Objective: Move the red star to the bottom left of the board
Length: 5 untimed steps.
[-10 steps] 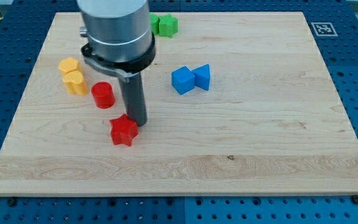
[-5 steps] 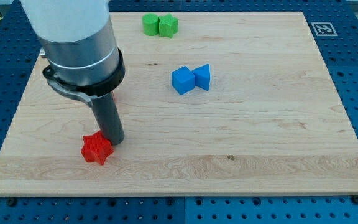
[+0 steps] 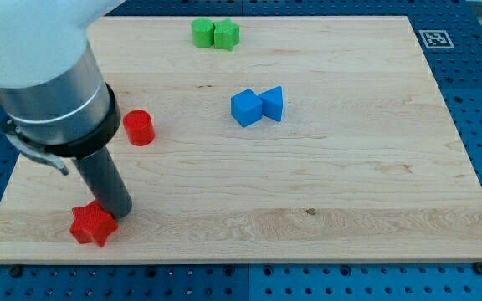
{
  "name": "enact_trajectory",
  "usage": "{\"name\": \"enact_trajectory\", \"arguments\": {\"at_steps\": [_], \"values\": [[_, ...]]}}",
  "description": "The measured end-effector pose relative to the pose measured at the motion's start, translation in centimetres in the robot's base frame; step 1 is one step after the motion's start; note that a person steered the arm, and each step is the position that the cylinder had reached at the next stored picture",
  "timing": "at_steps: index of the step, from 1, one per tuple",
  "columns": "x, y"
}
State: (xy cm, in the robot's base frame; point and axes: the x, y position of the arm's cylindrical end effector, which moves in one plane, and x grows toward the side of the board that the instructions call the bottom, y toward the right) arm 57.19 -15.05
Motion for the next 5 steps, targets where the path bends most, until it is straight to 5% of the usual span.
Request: {"name": "enact_trajectory", "arguments": {"at_steps": [5], "values": [[1.6, -2.1]]}}
